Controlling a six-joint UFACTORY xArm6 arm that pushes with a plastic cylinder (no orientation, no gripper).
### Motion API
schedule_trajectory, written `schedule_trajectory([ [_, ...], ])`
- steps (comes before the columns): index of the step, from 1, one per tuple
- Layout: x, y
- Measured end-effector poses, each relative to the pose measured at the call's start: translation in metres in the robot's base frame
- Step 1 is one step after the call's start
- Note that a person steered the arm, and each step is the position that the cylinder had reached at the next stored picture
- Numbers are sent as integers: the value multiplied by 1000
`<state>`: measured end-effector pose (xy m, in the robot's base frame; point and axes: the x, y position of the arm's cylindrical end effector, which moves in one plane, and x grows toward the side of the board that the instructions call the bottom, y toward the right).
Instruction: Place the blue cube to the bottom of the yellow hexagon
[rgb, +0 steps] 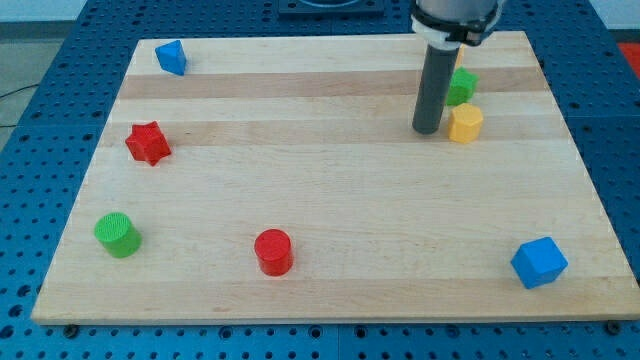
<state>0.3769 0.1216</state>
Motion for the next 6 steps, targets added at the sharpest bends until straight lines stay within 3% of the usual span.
schedule_trajectory([
  [2, 16, 21],
  [3, 99, 39],
  [4, 120, 146],
  [5, 168, 166],
  [6, 240, 81],
])
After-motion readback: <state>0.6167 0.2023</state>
